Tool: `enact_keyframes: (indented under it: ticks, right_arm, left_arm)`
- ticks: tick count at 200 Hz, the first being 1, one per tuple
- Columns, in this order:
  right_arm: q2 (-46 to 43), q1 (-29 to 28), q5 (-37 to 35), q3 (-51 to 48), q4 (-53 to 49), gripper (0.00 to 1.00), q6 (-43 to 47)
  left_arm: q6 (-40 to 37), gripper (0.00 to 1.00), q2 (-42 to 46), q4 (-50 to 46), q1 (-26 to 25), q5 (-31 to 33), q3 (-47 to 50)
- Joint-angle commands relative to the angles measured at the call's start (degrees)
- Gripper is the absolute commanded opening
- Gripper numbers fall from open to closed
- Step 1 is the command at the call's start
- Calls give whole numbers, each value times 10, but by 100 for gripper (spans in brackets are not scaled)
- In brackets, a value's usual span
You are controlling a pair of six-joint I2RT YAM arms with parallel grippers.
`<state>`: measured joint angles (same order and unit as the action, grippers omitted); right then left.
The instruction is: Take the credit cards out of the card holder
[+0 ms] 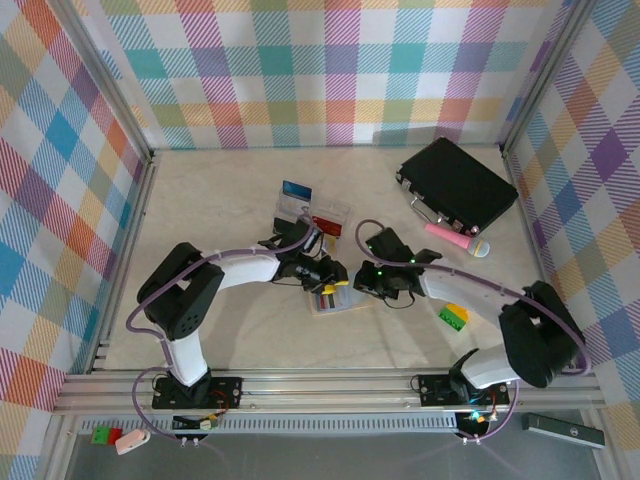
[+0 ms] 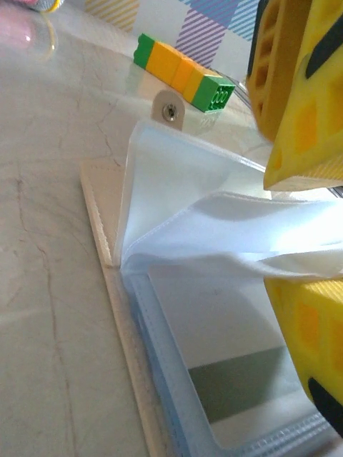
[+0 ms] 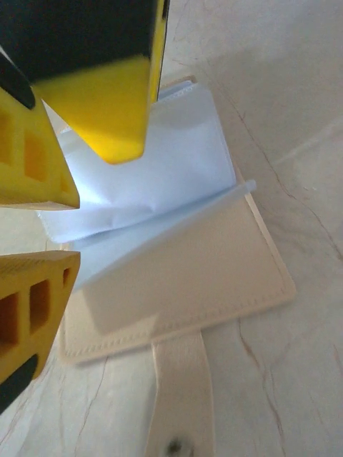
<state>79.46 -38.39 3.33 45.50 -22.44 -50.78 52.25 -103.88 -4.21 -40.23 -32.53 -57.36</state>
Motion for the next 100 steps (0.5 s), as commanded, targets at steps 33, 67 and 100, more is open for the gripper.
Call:
enact_keyframes:
  ticks: [33, 67, 100]
  right_arm:
    - [-96, 27, -68, -37, -64, 27, -9]
    - [-124, 37, -71, -49, -69, 28, -8]
    - [-127, 39, -63, -53, -62, 28, -3]
  left_arm:
    - [20, 42, -41, 14, -31, -11, -62]
    - [27, 46, -62, 13, -39, -4, -91]
    - [20, 48, -71, -12, -39, 11, -100]
